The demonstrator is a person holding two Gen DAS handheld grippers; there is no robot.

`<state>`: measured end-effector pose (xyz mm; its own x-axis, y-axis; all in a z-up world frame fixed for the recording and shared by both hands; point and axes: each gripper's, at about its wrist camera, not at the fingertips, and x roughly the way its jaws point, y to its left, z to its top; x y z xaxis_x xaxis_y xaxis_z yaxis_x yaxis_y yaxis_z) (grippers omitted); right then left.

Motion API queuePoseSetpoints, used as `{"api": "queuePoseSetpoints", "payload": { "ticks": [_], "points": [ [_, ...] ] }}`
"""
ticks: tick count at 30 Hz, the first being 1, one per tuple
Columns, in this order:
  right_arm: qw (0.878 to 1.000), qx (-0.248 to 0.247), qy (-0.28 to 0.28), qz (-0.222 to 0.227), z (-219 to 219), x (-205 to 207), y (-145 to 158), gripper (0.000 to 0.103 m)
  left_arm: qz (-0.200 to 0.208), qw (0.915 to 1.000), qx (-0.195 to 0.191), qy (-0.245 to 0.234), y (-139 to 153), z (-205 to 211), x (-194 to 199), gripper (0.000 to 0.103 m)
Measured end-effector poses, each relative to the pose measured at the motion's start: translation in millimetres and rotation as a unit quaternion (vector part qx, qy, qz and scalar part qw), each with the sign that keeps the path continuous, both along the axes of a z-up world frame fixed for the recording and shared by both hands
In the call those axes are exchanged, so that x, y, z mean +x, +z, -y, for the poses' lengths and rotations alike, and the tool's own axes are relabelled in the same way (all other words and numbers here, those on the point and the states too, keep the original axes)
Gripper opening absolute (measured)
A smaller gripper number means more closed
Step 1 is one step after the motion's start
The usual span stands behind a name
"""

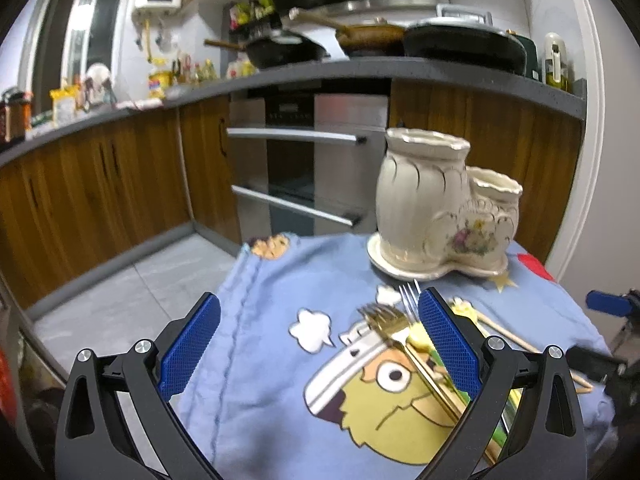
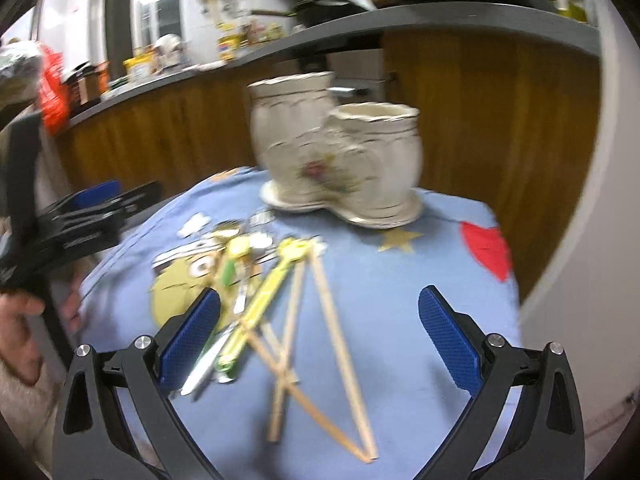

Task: Organize utensils
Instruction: 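Lower the left tool toward the chopsticks while the right tool approaches the yellow spoons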

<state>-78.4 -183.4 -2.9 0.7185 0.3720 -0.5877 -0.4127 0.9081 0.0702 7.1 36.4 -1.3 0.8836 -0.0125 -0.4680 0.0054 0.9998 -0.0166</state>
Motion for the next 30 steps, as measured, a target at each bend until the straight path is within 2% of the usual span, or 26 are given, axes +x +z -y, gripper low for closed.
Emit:
{"api": "queuePoseSetpoints", "payload": {
  "ticks": [4, 6, 8, 13, 17, 23, 27, 30],
  "points": [
    [0.998, -0.043, 0.042, -0.019, -15.0, -1.5, -9.3, 0.071, -0.017, 0.9997, -0.016, -0.009, -4.0, -2.9, 2.5, 0.098],
    [0.996, -0.062, 0.06, -0.029, -18.0, -3.6, -13.6, 0.052, -0.019, 0.9997, -0.012, -0.011, -6.0, -2.3, 2.4, 0.098],
    [0.995, -0.064, 0.071, -0.035, -16.4, -5.9, -14.3, 0.04, -0.022, 0.9996, -0.008, -0.014, -7.7, -0.3, 3.2, 0.098],
    [0.992, -0.069, 0.092, -0.044, -14.2, -10.6, -13.1, 0.036, -0.026, 0.9994, -0.009, -0.02, -8.9, 3.1, 4.0, 0.098],
    [0.991, -0.081, 0.094, -0.043, -16.3, -12.1, -15.0, 0.022, -0.027, 0.9994, -0.001, -0.022, -9.1, 6.6, 3.7, 0.098],
    [0.992, -0.076, 0.091, -0.039, -15.2, -10.9, -14.8, 0.022, -0.038, 0.9988, -0.006, -0.03, -10.5, 8.2, 4.3, 0.098],
    [0.995, -0.07, 0.056, -0.035, -4.1, -3.3, -13.0, 0.022, -0.065, 0.9947, -0.047, -0.065, -11.3, 12.8, 0.5, 0.098],
    [0.997, -0.057, 0.036, -0.035, 4.7, 1.6, -11.2, 0.022, -0.075, 0.9925, -0.045, -0.085, -14.4, 27.9, -6.2, 0.098]
  ]
}}
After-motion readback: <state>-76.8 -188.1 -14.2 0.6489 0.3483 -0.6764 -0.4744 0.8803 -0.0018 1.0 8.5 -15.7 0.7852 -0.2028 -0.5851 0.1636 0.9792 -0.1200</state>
